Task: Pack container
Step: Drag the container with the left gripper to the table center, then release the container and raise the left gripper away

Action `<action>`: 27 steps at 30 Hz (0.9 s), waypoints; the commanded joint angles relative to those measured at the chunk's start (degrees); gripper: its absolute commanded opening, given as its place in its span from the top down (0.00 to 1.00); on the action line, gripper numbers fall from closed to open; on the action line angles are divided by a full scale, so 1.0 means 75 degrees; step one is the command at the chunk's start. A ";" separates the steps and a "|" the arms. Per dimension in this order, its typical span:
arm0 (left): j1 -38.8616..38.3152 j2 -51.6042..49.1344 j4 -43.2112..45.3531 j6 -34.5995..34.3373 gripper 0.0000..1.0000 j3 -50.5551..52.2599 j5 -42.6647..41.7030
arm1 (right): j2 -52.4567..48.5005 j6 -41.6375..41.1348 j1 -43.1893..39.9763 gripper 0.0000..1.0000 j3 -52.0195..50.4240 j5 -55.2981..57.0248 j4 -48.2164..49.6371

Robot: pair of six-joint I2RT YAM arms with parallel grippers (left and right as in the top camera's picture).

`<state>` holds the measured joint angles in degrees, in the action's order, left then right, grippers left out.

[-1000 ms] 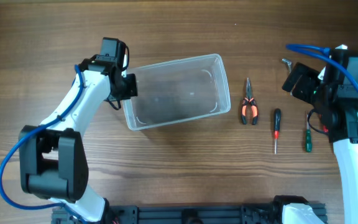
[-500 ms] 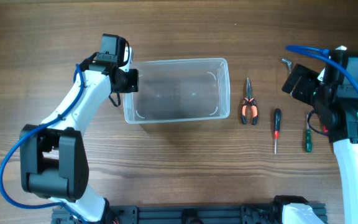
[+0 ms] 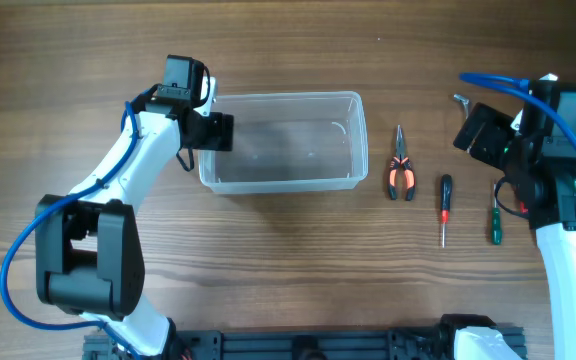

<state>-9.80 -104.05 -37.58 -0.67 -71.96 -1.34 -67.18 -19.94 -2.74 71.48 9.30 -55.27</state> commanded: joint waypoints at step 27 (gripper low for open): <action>0.2133 0.3177 -0.2122 -0.1862 0.00 -0.1122 -0.0105 | -0.1737 0.1329 0.0731 0.00 0.0510 -0.0816 -0.1396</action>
<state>4.01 -80.47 -53.21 -12.40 -80.01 0.91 -74.37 -14.57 2.48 74.63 6.35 -67.29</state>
